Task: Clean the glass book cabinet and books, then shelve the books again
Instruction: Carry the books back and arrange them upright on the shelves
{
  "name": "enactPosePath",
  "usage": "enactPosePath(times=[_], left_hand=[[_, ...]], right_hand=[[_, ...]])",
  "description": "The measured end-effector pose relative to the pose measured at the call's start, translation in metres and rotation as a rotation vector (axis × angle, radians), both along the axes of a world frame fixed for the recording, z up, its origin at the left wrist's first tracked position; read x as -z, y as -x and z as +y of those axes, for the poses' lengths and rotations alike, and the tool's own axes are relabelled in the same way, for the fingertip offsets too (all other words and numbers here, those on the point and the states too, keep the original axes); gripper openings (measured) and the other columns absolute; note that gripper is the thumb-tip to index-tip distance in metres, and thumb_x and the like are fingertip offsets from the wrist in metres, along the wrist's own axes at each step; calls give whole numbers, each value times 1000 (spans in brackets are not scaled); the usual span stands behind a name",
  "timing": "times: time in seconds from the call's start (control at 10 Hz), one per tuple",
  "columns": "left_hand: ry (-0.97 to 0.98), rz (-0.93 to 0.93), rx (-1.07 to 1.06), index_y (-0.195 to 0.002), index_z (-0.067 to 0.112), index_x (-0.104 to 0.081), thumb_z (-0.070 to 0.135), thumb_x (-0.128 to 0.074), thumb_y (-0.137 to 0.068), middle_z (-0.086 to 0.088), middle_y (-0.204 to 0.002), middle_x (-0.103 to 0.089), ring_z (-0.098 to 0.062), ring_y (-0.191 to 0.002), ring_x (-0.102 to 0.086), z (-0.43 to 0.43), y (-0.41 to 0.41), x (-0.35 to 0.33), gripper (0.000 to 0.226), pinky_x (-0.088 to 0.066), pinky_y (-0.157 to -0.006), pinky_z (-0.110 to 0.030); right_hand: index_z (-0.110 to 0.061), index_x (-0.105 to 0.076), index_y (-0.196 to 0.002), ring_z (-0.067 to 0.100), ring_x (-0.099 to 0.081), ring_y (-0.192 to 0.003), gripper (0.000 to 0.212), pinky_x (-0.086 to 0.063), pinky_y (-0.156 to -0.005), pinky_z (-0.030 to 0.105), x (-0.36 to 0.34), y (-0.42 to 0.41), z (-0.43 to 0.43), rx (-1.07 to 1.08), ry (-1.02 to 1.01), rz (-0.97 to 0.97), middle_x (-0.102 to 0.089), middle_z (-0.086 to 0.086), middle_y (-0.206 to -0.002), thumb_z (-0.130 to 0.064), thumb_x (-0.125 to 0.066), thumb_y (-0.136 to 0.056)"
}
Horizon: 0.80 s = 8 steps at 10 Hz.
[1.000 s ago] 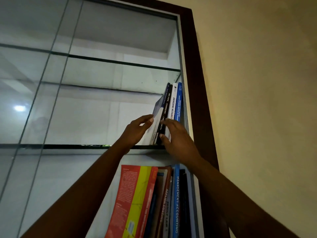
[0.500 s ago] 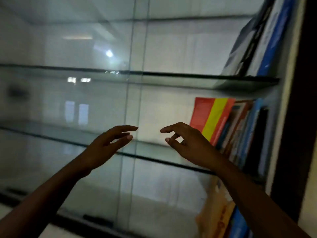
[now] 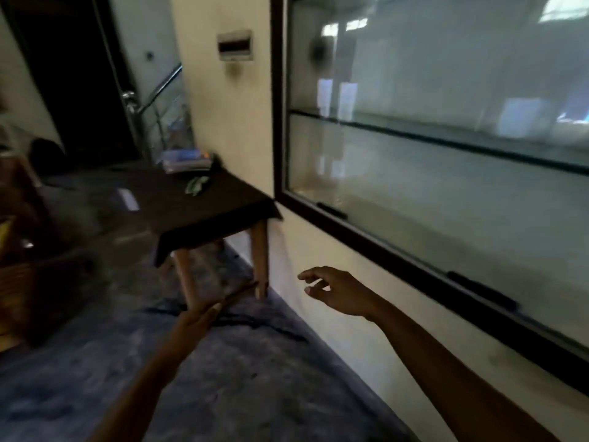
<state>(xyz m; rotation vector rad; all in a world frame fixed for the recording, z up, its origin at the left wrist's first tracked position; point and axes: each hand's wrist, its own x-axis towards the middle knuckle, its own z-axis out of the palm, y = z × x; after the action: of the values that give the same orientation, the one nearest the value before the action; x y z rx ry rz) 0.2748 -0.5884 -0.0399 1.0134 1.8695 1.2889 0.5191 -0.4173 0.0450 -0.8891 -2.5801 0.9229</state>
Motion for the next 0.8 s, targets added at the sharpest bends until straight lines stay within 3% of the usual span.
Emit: enactPosePath(times=[0.1, 0.2, 0.3, 0.5, 0.6, 0.7, 0.8], left_hand=[[4, -99, -153, -103, 10, -58, 37, -60, -89, -5, -101, -60, -13, -99, -53, -41, 24, -5, 30, -43, -75, -16], [91, -161, -262, -119, 2, -55, 6, -43, -97, -8, -110, -52, -26, -112, -51, -97, 78, 41, 25, -33, -82, -22], [160, -208, -397, -119, 3, -57, 10, -46, -97, -8, -111, -54, -25, -114, -51, -130, 114, 74, 26, -34, -85, -24], [248, -454, -646, -123, 10, -54, 21, -45, -98, -7, -112, -53, -21, -105, -48, -151, 195, 123, 28, -37, -80, -30], [288, -449, -675, -125, 10, -54, 25, -46, -98, -7, -113, -54, -22, -107, -50, -121, 274, 136, 31, -38, -79, -29], [325, -400, -647, -126, 7, -54, 21, -46, -98, -5, -114, -53, -25, -115, -50, -96, 335, 135, 32, -38, -89, -31], [393, -410, -667, -126, 7, -54, 18, -47, -98, -6, -115, -54, -22, -113, -51, -64, 433, 113, 31, -41, -88, -30]], right_hand=[[-7, -55, -125, 23, -58, -105, 33, -35, -72, 6, 37, 71, -15, -31, 85, -39, -55, 12, -127, -12, -56, -92], [-5, -50, -131, 27, -49, -121, 37, -37, -89, 15, 97, 153, -38, -91, 160, -177, -51, 15, -132, -11, -51, -94], [-6, -43, -135, 23, -43, -129, 42, -32, -101, 23, 144, 198, -48, -141, 163, -313, -44, 11, -140, -16, -50, -95], [-2, -36, -138, 24, -38, -132, 47, -30, -103, 25, 254, 273, -31, -70, 313, -623, -36, 11, -147, -18, -47, -96], [-5, -40, -136, 27, -44, -127, 45, -34, -101, 26, 268, 335, -3, 52, 393, -625, -45, 15, -139, -17, -49, -94], [-3, -42, -135, 30, -45, -126, 42, -36, -99, 27, 279, 382, 17, 43, 440, -686, -48, 17, -135, -14, -48, -95], [-3, -44, -134, 31, -46, -124, 41, -35, -101, 31, 250, 505, 37, 55, 462, -550, -49, 18, -134, -15, -47, -95]])
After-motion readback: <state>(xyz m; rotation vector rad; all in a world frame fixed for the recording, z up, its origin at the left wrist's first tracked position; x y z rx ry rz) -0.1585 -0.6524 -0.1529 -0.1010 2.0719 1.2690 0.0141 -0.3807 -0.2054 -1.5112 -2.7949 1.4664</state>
